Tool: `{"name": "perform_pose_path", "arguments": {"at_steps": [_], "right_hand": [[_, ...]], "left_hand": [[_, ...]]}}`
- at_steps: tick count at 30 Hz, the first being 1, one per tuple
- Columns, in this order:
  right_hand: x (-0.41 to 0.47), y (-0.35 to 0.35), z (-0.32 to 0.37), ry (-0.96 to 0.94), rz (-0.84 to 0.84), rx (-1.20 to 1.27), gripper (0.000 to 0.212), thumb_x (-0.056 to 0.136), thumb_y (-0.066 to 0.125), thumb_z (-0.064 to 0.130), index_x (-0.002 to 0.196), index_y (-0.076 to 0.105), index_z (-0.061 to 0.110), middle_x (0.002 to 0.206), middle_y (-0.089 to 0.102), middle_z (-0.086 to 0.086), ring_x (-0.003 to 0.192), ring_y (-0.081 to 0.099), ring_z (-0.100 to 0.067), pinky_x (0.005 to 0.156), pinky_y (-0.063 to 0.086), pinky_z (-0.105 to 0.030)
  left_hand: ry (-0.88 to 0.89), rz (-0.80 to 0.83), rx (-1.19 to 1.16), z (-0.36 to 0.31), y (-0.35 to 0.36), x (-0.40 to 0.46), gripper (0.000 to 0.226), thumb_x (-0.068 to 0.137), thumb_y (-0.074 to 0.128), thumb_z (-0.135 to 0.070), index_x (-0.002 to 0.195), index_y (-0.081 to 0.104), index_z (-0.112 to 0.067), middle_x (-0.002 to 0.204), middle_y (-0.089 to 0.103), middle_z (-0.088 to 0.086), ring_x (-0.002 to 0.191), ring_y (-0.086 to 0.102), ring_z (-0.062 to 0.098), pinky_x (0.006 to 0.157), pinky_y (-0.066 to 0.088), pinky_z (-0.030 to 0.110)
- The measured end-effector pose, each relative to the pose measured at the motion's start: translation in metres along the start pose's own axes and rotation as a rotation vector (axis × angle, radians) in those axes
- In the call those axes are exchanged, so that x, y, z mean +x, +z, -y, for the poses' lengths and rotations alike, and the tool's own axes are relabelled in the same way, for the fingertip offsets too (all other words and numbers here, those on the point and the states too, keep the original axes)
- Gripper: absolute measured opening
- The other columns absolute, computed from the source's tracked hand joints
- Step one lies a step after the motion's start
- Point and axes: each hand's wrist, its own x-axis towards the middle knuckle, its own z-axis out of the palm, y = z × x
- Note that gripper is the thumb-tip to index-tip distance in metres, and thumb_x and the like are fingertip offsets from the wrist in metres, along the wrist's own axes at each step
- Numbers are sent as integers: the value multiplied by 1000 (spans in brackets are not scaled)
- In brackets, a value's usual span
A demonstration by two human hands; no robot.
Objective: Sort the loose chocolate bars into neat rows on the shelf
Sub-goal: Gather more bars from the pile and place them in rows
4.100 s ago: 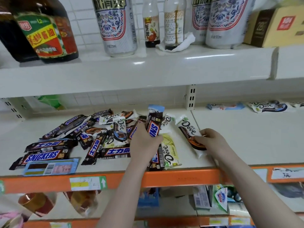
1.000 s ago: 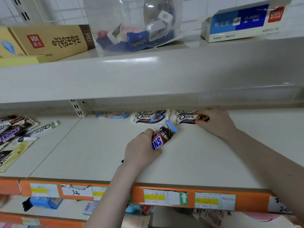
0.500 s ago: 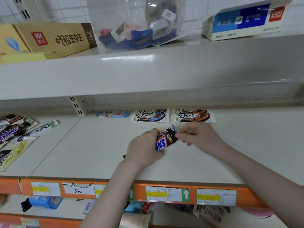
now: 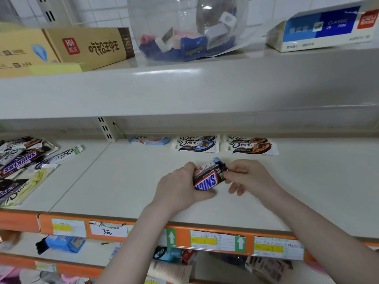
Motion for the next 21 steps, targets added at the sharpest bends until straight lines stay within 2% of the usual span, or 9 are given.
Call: {"name": "perform_pose_path", "arguments": {"at_steps": [3, 6, 9, 12, 15, 18, 21], "right_hand": [[-1, -8, 2, 77, -2, 238, 16, 87, 55, 1, 72, 57, 5, 65, 70, -11, 53, 68, -18, 48, 54, -23], [0, -8, 0, 94, 17, 354, 21, 87, 51, -3, 68, 50, 5, 64, 71, -13, 58, 70, -21, 51, 56, -25], [0, -3, 1, 54, 47, 292, 14, 80, 58, -6, 81, 52, 7, 68, 72, -13, 60, 70, -23, 52, 55, -24], [3, 5, 3, -7, 141, 152, 33, 80, 64, 1, 103, 58, 24, 78, 73, -12, 63, 68, -22, 57, 55, -25], [7, 19, 5, -77, 183, -63, 21, 79, 69, 9, 94, 65, 22, 77, 72, -2, 63, 66, -15, 58, 53, -21], [12, 31, 6, -74, 159, -108, 15, 77, 71, 9, 86, 67, 20, 75, 72, 0, 64, 66, -11, 60, 54, -21], [16, 36, 8, -81, 118, -168, 12, 76, 72, 10, 81, 67, 20, 75, 71, 6, 66, 63, -2, 59, 49, -14]], "left_hand": [[-14, 35, -109, 14, -6, -7, 57, 66, 67, -66, 98, 46, -24, 82, 54, -13, 74, 54, 10, 59, 40, 25], [-15, 61, -274, 30, -7, -12, 53, 65, 74, -58, 97, 48, -25, 85, 58, -14, 76, 56, 4, 63, 44, 23], [-10, 49, -261, 42, -9, -16, 50, 65, 74, -58, 95, 46, -29, 80, 55, -17, 71, 53, 2, 59, 39, 20], [2, 43, -231, 51, -11, -17, 49, 65, 72, -60, 94, 45, -30, 80, 55, -16, 71, 53, 5, 57, 36, 20], [-4, 20, -235, 60, -15, -19, 49, 65, 72, -60, 93, 45, -31, 80, 55, -18, 71, 53, 3, 55, 36, 18], [-27, -4, -248, 72, -19, -18, 50, 64, 72, -61, 94, 46, -30, 82, 57, -17, 75, 56, 6, 59, 41, 21], [-47, -5, -263, 80, -20, -17, 53, 64, 72, -61, 97, 50, -27, 85, 60, -15, 80, 59, 9, 66, 47, 28]]}}
